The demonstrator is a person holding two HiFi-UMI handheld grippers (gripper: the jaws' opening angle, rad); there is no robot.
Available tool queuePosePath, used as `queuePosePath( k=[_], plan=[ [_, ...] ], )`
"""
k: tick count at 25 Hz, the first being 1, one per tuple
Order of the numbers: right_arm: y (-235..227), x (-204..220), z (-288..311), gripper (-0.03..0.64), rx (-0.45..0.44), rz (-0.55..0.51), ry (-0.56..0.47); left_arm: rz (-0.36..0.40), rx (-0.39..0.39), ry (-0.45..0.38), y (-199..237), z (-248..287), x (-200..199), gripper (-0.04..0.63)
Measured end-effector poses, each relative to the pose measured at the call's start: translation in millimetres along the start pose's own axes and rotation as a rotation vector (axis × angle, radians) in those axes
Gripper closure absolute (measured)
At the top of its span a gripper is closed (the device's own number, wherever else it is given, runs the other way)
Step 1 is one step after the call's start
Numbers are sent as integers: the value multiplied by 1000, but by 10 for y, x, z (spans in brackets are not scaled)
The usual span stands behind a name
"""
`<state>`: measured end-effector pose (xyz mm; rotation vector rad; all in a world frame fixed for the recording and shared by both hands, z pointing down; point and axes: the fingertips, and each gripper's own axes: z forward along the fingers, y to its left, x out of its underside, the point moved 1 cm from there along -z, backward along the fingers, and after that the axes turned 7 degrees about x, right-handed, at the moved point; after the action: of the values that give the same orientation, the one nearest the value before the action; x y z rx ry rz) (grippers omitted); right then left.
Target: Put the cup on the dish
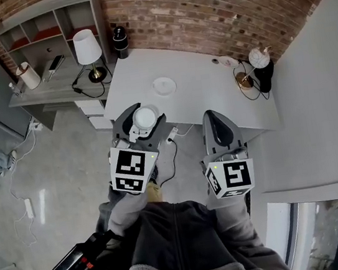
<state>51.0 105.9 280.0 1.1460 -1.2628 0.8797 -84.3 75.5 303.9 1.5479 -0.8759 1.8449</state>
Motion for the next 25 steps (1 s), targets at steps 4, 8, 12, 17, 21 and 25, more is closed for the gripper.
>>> queuePosePath(
  k=[4,8,12,17,21,25],
  plan=[
    [-97,95,236,617,2,-1,31,-20,12,13,114,245,57,336],
    [-213,198,493,617,14,6,71,-43,38,43,241,520,136,336],
    [-309,289,817,617,24,11,106,-59,65,69,412,839,197,336],
    [-434,391,1302,617,38,19,138,-76,92,91,707,1278,247,336],
    [-514,434,1729,617,44,24,153,-79,110,103,977,1618,251,336],
    [-545,466,2140,617,43,38,161,-76,130,116,1231,1915,256,336]
  ],
)
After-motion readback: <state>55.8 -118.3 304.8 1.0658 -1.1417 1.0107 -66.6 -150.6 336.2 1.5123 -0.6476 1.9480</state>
